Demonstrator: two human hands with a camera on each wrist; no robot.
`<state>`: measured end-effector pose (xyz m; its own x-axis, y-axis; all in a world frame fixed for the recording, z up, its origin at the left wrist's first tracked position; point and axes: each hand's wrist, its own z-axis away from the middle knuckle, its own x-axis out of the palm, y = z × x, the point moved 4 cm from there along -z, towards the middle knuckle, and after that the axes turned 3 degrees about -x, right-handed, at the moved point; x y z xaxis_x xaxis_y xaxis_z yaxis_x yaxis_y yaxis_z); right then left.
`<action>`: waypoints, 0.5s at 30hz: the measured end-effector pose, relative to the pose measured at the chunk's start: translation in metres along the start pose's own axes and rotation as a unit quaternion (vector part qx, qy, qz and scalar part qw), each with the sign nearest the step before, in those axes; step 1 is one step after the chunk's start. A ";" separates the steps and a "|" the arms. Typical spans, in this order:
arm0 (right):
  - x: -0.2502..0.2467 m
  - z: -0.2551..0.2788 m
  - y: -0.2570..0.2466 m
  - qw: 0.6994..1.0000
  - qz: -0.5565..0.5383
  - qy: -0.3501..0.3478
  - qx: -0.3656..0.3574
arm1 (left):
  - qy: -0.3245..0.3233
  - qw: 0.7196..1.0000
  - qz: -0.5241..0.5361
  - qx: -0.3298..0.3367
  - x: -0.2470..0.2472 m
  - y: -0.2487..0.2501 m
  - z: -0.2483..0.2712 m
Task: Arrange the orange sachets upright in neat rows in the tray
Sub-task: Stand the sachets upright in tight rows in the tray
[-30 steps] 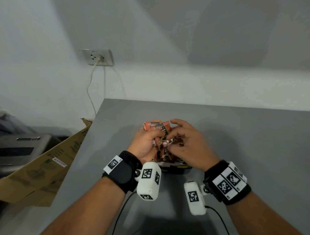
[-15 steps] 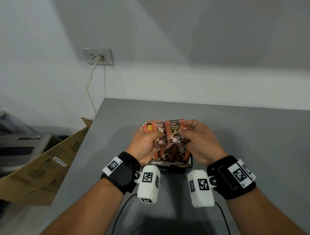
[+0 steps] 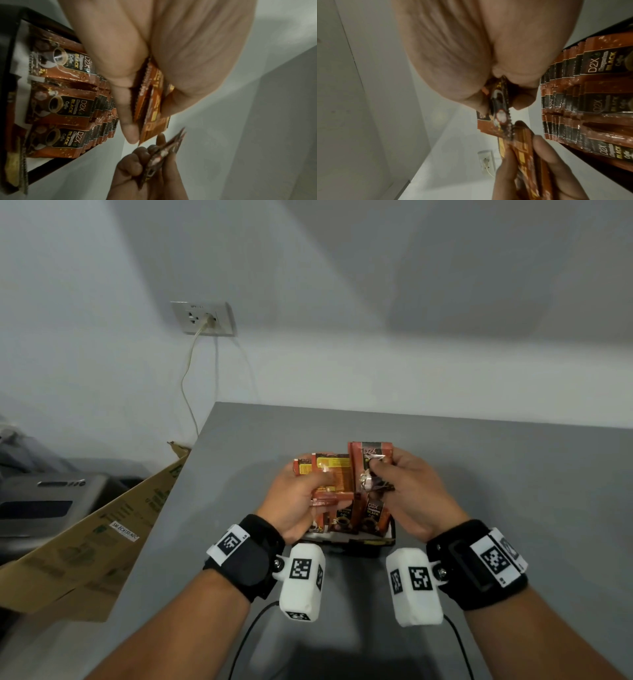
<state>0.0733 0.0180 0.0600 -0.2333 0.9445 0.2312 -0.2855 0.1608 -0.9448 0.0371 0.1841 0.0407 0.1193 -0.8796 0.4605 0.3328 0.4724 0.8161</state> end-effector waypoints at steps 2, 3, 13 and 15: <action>0.008 0.002 0.006 0.999 0.023 -0.035 0.016 | -0.004 0.999 -0.027 0.016 0.005 -0.001 -0.001; 0.011 0.003 0.008 0.999 0.031 -0.039 0.018 | -0.001 0.999 -0.037 0.024 0.006 -0.002 -0.001; 0.004 0.015 -0.011 0.893 0.391 -0.104 -0.198 | 0.075 0.997 0.025 -0.007 -0.009 0.002 -0.006; -0.005 0.016 -0.009 0.935 0.294 -0.100 -0.171 | 0.098 0.995 0.011 0.027 -0.013 0.007 -0.007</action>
<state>0.0618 0.0075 0.0712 -0.4352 0.8317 -0.3447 0.2521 -0.2550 -0.9335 0.0441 0.1978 0.0380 0.3075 -0.8607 0.4058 0.2784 0.4892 0.8266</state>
